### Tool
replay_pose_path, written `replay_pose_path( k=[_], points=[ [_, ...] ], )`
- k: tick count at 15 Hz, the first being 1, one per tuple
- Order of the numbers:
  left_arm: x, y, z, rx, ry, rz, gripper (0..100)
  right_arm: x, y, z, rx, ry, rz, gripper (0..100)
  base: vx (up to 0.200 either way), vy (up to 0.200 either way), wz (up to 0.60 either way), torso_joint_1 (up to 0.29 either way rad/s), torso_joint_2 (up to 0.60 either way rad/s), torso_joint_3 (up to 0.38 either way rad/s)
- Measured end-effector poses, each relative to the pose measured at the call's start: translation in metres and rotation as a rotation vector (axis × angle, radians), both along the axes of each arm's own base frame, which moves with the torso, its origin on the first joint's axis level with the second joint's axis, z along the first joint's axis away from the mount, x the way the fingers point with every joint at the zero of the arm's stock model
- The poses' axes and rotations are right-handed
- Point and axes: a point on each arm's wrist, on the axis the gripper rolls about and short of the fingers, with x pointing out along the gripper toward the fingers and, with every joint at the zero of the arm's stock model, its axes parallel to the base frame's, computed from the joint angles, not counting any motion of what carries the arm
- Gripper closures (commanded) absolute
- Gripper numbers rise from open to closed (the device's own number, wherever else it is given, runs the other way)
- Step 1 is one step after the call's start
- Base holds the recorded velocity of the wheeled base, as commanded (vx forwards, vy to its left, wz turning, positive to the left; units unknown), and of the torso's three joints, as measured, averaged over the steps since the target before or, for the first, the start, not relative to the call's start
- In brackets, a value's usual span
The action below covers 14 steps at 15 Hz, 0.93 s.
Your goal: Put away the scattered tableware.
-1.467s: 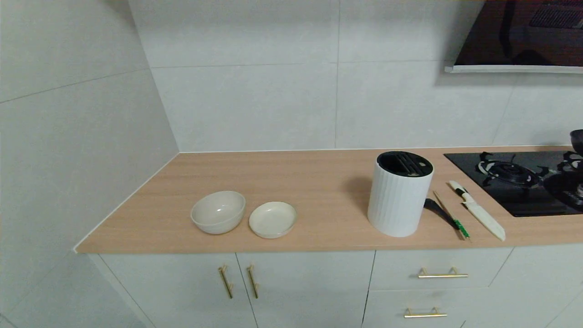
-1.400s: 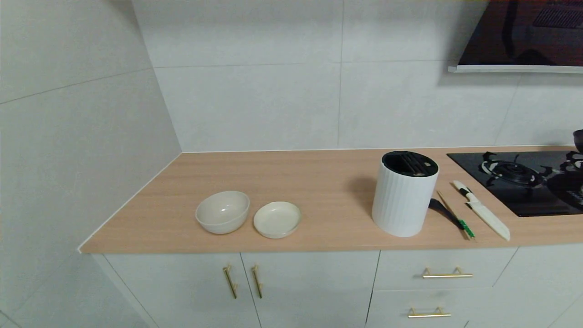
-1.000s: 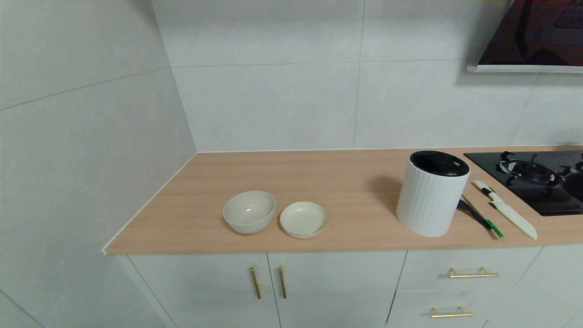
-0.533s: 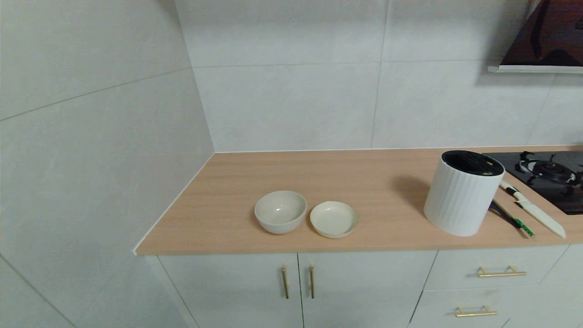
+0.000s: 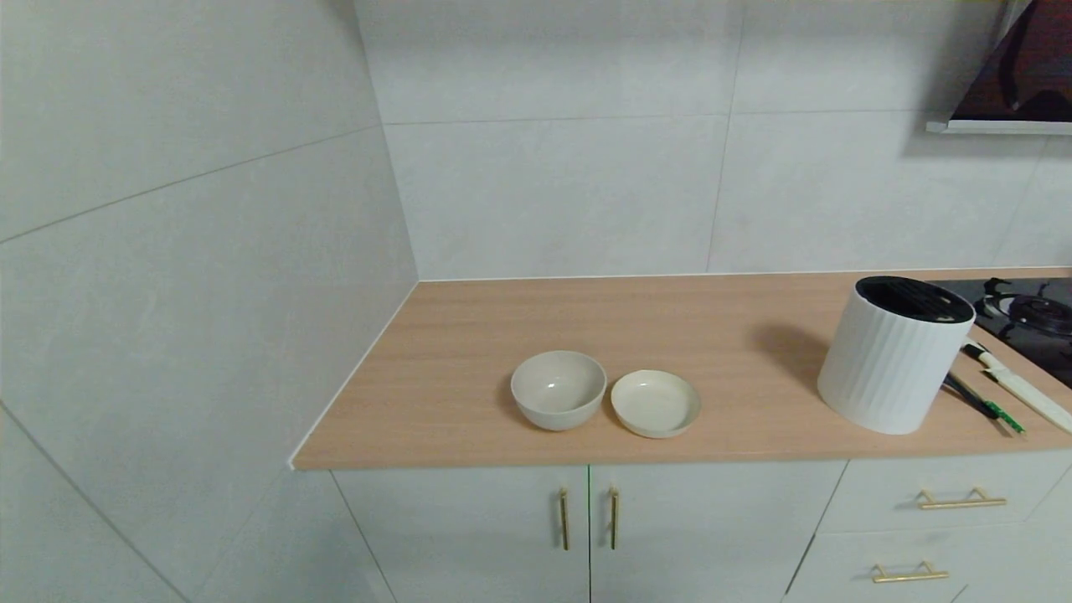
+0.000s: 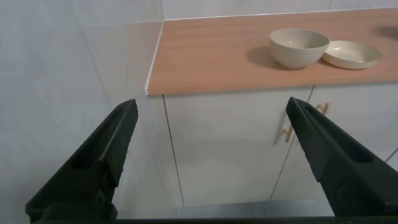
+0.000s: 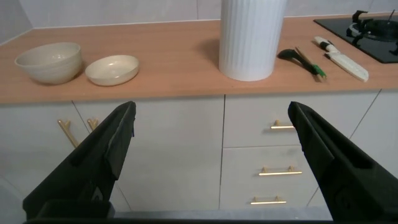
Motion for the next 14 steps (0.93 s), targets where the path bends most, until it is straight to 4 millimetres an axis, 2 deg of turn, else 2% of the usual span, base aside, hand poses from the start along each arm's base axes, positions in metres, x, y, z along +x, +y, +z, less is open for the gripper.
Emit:
replay_pose_path(
  k=[9, 14],
  points=[
    [0.0, 0.0, -0.0001, 0.0, 0.0, 0.0, 0, 0.0, 0.0, 0.0, 0.0, 0.0, -0.001, 0, 0.0, 0.0, 0.0, -0.009, 0.02, 0.01],
    [0.0, 0.0, 0.0, 0.0, 0.0, 0.0, 0, 0.0, 0.0, 0.0, 0.0, 0.0, -0.001, 0, 0.0, 0.0, 0.0, -0.198, 0.43, 0.228]
  ],
)
